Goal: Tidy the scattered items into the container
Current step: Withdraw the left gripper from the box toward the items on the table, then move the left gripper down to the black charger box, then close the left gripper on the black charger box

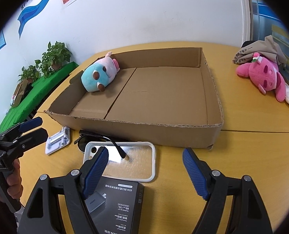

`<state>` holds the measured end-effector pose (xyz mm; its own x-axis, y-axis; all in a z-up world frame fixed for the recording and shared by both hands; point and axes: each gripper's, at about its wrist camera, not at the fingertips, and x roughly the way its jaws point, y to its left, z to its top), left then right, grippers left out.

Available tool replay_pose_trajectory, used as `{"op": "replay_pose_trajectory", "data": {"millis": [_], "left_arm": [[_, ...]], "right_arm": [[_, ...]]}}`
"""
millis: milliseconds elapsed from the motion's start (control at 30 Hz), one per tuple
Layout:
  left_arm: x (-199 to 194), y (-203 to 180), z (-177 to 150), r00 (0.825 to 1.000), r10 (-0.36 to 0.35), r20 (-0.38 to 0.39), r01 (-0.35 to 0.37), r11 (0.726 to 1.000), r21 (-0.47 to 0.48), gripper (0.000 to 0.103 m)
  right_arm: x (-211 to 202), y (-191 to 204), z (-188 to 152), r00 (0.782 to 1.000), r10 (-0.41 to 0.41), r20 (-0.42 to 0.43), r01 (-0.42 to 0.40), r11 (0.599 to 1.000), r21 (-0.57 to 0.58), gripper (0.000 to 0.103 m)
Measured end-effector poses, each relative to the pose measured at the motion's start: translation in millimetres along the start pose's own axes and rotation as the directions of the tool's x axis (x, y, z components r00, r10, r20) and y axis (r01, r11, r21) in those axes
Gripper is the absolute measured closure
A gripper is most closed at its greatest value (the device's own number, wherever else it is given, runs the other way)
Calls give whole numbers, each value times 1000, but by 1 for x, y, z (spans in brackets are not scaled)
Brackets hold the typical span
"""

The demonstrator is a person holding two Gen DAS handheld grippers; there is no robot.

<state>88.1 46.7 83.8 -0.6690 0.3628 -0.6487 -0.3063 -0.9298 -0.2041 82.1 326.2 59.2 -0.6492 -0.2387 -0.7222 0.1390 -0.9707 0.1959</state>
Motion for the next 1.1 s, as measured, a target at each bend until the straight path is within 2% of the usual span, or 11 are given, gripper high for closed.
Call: {"op": "replay_pose_trajectory", "data": {"millis": [167, 300, 467, 567, 767, 800, 1100], "left_arm": [[6, -2, -8, 998, -43, -49, 43, 999, 3, 1], [19, -6, -23, 988, -106, -116, 107, 994, -2, 1], [44, -12, -32, 953, -230, -199, 226, 973, -39, 2], [63, -15, -37, 930, -270, -247, 263, 963, -63, 7], [85, -18, -51, 893, -331, -305, 318, 944, -92, 15], [88, -19, -53, 889, -331, -315, 319, 943, -90, 18], [88, -21, -58, 870, -372, -325, 361, 928, -94, 24]], "right_arm": [[2, -3, -16, 998, 48, -47, -48, 999, 2, 25], [2, 0, -44, 980, 157, -124, -160, 987, -7, 25], [0, 8, -79, 953, 234, -194, -242, 970, -19, 25], [-4, 13, -87, 942, 269, -200, -283, 958, -42, 25], [0, 23, -88, 943, 255, -216, -281, 955, -99, 25], [3, 25, -89, 941, 249, -227, -279, 954, -108, 25], [10, 28, -87, 934, 270, -234, -303, 945, -120, 24]]}}
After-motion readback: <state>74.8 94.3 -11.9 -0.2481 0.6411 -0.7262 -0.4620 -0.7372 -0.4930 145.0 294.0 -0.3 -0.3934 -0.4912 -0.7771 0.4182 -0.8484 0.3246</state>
